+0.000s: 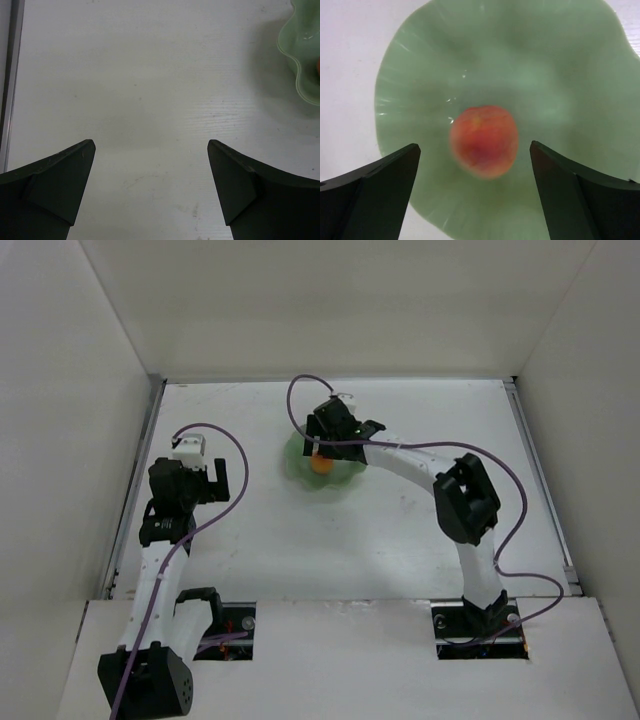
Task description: Place and organize the fake fruits in the fruit bowl
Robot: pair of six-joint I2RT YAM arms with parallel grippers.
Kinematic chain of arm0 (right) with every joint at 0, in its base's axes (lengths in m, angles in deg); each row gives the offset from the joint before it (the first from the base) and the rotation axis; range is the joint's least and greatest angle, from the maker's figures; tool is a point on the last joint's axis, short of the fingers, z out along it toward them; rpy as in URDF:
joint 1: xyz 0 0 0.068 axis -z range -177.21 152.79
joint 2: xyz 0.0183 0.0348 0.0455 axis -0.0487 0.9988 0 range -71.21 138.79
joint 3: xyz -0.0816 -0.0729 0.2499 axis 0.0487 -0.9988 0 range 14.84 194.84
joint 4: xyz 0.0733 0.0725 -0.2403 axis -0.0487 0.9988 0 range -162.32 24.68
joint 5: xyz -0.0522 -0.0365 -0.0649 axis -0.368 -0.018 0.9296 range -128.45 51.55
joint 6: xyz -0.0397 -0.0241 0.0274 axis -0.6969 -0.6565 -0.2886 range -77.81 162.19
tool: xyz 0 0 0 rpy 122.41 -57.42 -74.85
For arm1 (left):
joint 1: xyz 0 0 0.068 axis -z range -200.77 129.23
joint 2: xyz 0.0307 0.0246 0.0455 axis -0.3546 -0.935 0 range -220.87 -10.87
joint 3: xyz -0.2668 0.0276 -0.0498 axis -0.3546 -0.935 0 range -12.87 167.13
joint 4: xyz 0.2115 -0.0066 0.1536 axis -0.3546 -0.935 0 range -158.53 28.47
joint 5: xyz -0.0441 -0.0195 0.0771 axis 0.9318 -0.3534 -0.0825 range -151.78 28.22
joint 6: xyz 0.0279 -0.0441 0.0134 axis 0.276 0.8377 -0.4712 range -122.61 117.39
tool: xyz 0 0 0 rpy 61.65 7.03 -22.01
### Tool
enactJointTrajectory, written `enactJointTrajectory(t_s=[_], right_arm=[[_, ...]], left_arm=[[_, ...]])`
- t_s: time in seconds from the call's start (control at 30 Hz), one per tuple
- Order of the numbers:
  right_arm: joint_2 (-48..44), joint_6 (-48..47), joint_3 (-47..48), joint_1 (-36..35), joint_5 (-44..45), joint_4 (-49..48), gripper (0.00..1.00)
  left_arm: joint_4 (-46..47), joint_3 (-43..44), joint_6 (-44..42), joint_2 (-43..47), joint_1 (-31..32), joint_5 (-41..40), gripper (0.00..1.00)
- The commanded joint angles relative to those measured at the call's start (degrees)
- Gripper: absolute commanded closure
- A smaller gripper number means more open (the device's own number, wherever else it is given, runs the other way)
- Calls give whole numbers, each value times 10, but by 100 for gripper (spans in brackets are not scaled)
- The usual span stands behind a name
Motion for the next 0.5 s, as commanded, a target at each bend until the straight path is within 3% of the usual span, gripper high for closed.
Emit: enactJointTrajectory(t_s=[0.0,0.13,0.27,0.37,0.47], right_arm=[[-37,8,11,-4,-4,-28,0],[-110,16,-42,-4,12,-62,0],[-242,25,-126,7,27,-84,0],[-365,35,-222,52,36,-88,0],[-519,57,-351,141,34,-76,0]], left_arm=[[24,7,9,4,-3,11,0],[17,4,9,8,-2,15,0],[-5,20,18,17,4,12,0],[-32,32,17,15,3,13,0],[-47,33,14,18,0,16,0]])
